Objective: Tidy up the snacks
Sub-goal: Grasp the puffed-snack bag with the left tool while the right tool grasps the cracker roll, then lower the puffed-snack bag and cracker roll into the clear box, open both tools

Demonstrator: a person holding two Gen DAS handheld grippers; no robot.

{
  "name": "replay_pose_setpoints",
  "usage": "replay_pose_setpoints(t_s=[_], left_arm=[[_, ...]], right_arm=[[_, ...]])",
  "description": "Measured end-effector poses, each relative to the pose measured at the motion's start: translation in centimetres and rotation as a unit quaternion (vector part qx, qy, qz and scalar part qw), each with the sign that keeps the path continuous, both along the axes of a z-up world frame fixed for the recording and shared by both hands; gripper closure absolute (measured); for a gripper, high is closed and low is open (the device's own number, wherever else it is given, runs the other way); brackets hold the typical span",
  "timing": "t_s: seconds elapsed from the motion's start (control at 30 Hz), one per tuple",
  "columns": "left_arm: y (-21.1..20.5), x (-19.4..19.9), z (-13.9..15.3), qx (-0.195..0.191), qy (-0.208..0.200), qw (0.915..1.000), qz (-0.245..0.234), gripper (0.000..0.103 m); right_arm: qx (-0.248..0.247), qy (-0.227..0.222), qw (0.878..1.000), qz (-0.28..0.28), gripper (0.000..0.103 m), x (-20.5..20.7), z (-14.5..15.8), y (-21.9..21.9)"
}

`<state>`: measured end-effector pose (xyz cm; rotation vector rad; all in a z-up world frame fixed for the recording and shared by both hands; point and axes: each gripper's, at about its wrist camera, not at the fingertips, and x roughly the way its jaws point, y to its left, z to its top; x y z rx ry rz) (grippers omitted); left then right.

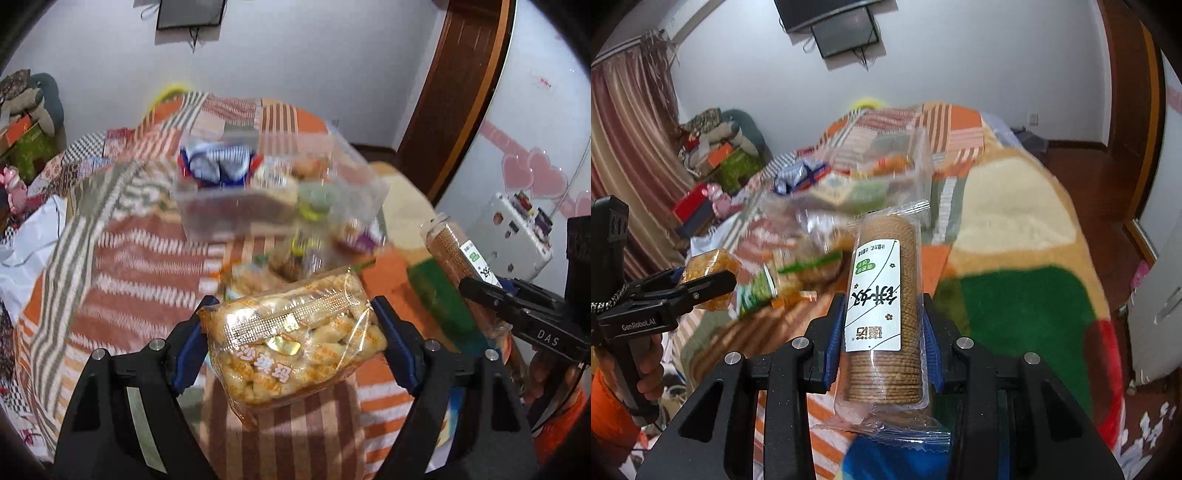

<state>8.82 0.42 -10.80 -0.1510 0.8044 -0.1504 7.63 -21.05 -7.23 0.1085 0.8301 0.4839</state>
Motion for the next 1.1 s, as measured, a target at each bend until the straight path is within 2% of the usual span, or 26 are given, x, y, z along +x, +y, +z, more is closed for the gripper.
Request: replay_pose_setpoints(t_s=[0.3, 0.5, 0.7, 0.9, 1.1], left_arm=[[0.2, 2.6, 5.2, 0.000, -0.061, 0.9981, 0.004, 0.021], [0.4, 5.1, 6.9, 0.014, -0.085, 0.9962, 0.013, 0.021], [0.9, 8.5, 6.3, 0.014, -0.075, 0.9969, 0.022, 0.021], [1.2, 12.0, 4.4, -0.005, -0.045, 0.9989, 0.016, 0.021], [0.8, 14.9, 2.0, 0.016, -0.027, 0.9994, 0.017, 0.021]], right_arm=[[0.017, -0.060, 0.998, -0.007, 0.069, 2.5, 3.7, 0.6], [0.018, -0.097, 0.995, -0.012, 0.069, 4.4, 5.4, 1.4], [0.023, -0.110, 0.994, -0.011, 0.069, 6.7, 5.7, 2.4], [0.018, -0.100, 0.995, -0.009, 0.069, 9.4, 4.7, 3.4], [0.004, -0.075, 0.997, -0.007, 0.069, 12.4, 3.0, 4.3]])
